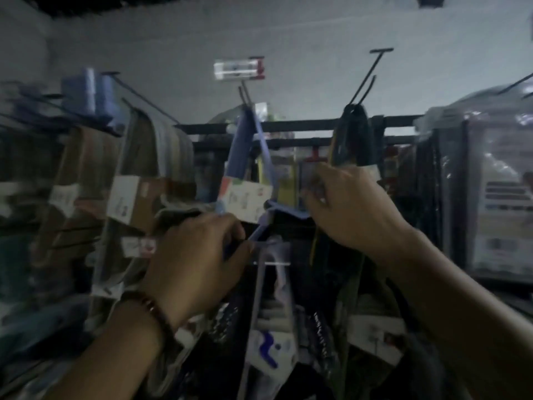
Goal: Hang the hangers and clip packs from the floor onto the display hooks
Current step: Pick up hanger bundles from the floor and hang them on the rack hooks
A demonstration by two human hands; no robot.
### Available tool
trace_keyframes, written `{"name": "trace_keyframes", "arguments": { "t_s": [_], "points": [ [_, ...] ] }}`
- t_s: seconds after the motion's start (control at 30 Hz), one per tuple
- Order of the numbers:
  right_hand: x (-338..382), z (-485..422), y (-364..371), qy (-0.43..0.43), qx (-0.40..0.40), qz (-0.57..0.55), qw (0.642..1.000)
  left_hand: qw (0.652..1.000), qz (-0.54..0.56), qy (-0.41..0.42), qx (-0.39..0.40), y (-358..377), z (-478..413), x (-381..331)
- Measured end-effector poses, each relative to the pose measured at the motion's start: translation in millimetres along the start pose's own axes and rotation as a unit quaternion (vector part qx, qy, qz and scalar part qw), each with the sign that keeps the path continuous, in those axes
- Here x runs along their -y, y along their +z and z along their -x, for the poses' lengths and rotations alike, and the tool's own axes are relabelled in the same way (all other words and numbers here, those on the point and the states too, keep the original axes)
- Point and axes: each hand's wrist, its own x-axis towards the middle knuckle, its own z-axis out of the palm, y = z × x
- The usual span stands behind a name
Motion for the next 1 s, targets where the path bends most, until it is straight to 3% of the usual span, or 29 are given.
{"name": "trace_keyframes", "arguments": {
  "t_s": [0.13,0.23,0.37,0.5,0.57,0.63,0.73,1.0],
  "points": [
    [102,73,70,-0.016,0.152,-0.090,0.984,0.982,0.029,-0.148,0.111,-9,135,71],
    [195,143,147,-0.024,0.268,-0.159,0.950,0.948,0.011,-0.248,0.198,-8,260,128],
    [334,250,225,-0.026,0.457,-0.262,0.850,0.855,0.007,-0.398,0.334,-39,431,177],
    [455,346,266,-0.065,0.542,-0.316,0.776,0.765,0.007,-0.517,0.384,-81,589,195],
    [508,387,279,-0.096,0.609,-0.323,0.718,0.706,0.014,-0.572,0.418,-106,652,196],
    [555,422,293,-0.113,0.673,-0.317,0.659,0.660,0.023,-0.611,0.437,-130,696,199],
    [616,459,321,-0.125,0.722,-0.326,0.597,0.605,0.017,-0.678,0.417,-152,744,218],
    [758,474,459,-0.169,0.782,-0.311,0.513,0.508,0.022,-0.765,0.396,-140,800,345]
  ]
}}
